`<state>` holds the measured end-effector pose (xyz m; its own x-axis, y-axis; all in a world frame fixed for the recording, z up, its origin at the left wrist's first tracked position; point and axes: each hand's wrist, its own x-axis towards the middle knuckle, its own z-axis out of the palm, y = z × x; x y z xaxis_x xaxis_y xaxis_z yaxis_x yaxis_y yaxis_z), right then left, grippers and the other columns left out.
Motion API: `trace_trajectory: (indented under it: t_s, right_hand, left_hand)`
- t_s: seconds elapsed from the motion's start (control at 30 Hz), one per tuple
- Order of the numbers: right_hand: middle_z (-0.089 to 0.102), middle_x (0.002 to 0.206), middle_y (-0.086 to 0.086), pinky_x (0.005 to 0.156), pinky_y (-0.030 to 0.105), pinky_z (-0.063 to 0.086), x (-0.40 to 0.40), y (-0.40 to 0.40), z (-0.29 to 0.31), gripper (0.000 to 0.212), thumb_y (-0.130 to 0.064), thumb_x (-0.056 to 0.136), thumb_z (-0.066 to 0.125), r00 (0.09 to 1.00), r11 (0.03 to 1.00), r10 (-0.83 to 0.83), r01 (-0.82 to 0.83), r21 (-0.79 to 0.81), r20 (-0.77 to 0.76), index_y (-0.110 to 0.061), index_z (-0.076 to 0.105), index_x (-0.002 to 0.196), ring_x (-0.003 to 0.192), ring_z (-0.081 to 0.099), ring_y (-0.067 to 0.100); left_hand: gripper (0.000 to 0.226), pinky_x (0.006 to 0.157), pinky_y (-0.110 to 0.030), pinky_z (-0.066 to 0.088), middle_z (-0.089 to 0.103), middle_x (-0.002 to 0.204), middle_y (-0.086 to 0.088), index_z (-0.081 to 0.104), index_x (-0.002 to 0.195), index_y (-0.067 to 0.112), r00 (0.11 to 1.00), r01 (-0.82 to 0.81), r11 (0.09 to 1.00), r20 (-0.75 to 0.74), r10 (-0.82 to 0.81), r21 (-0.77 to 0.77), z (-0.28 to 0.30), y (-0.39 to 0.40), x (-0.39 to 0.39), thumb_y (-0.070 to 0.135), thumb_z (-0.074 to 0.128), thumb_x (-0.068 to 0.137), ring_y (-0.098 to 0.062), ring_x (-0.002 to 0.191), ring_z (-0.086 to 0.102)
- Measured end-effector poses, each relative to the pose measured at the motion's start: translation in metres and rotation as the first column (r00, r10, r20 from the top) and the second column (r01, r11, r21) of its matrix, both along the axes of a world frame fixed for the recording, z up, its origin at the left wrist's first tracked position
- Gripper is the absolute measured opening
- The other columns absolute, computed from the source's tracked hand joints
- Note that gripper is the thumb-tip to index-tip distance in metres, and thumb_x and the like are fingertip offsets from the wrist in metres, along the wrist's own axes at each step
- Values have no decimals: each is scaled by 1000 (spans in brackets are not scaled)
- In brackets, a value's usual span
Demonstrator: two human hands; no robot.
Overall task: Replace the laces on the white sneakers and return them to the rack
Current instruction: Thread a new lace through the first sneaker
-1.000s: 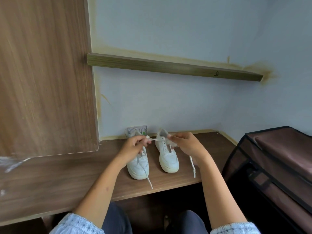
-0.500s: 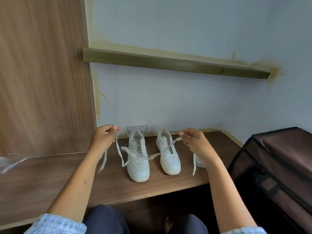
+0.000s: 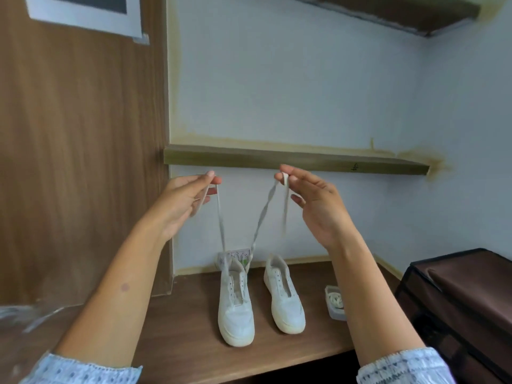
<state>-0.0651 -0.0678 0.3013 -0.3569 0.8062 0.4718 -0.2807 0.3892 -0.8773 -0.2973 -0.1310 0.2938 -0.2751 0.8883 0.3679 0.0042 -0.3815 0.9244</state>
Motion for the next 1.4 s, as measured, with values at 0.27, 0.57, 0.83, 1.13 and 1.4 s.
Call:
trace_trajectory:
  t_s: [0.27,0.57,0.83,1.13,1.4]
  right_hand:
    - [76,84,2,73,16,52,-21,-13,37,31,17,81,62,985,993,-65,79,83,-159,-8,73,93,84,71,11]
    - [76,87,-3,85,26,53,-34,-13,74,16,-14,91,65,966,958,-257,255,130,1,-15,77,79,84,71,12]
    - [54,69,8,52,11,32,-30,-12,65,17,-15,91,64,950,949,-301,288,130,89,0,73,91,59,42,10]
    - [71,70,4,46,9,37,-27,9,-16,12,-11,90,62,910,967,-218,250,-46,351,-5,71,85,51,55,0]
    - [71,81,9,53,17,43,-11,69,-155,25,0,85,50,744,900,-292,425,-90,601,-8,70,98,63,60,14]
  left_hand:
    - [20,92,-21,50,74,102,-5,69,103,7,988,145,963,25,-154,227,49,-11,14,12,52,96,-14,97,67]
    - [26,81,-11,48,73,105,1,71,103,10,966,10,958,-251,65,285,70,-10,20,-7,55,92,-7,95,69]
    - [29,80,-18,55,70,114,4,70,108,13,976,-18,961,-204,77,277,60,-10,22,-7,58,91,-10,89,71]
    - [14,70,-18,56,73,100,-1,74,101,11,961,-95,995,-258,98,23,-25,25,27,7,65,90,-15,78,73]
    - [13,72,-30,57,69,77,-1,75,90,18,840,-376,896,-496,221,-237,-157,71,-1,10,65,90,-17,71,65]
